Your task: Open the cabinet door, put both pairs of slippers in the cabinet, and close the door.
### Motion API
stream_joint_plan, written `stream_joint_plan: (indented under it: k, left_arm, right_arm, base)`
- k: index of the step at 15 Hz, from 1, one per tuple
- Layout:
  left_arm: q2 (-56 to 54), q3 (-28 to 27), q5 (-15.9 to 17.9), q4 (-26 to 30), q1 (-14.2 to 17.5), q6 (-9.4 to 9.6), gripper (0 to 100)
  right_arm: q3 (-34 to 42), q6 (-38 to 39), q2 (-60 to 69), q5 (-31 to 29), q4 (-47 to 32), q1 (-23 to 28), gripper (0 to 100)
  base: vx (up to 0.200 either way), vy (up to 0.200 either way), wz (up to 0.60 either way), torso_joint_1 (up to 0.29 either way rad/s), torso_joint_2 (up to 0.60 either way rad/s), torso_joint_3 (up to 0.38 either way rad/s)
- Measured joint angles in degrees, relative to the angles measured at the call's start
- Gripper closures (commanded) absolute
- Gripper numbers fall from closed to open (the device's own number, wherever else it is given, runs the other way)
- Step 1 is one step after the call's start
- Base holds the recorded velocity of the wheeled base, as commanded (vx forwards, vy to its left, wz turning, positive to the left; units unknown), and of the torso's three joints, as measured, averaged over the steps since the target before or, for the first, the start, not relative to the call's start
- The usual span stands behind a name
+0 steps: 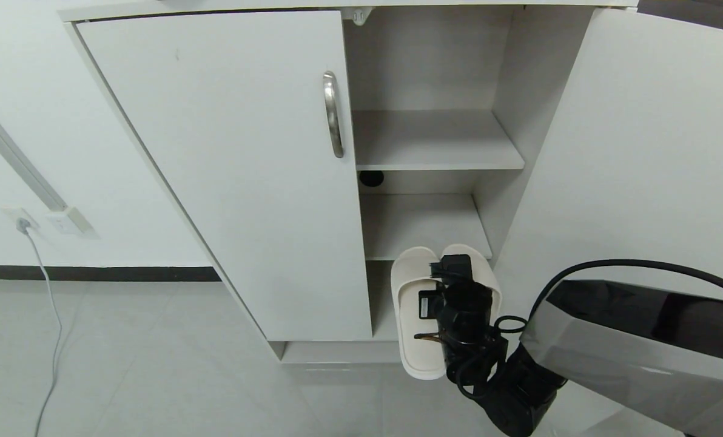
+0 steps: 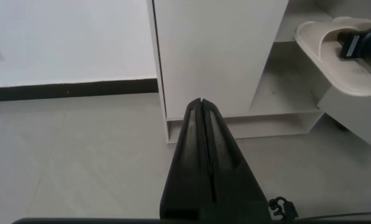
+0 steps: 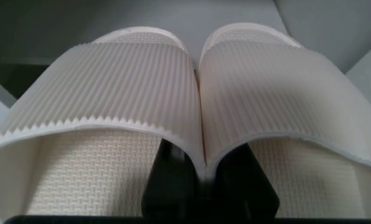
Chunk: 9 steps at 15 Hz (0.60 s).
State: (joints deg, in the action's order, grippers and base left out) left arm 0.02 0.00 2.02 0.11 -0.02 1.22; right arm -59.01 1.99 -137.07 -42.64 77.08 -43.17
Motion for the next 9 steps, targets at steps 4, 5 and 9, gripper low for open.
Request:
stream_joint_plan:
  k: [4, 5, 9]
  left_arm:
    - [0.00, 0.00, 0.00, 0.00, 0.02, 0.00, 100]
    - [0.00, 0.00, -0.02, 0.00, 0.02, -0.05, 100]
    - [0.00, 0.00, 0.00, 0.00, 0.00, 0.00, 100]
  right_arm:
    - [-1.57, 1.10, -0.09, 0.02, -1.27, 0.15, 100]
    - [-1.76, 1.10, -0.11, 0.02, -1.24, 0.09, 100]
    - [-1.90, 1.05, -0.09, 0.02, -1.34, 0.06, 100]
  base:
    - [0.000, 0.000, 0.00, 0.000, 0.00, 0.000]
    - [0.000, 0.000, 0.00, 0.000, 0.00, 0.000]
    - [0.200, 0.000, 0.00, -0.002, 0.00, 0.005]
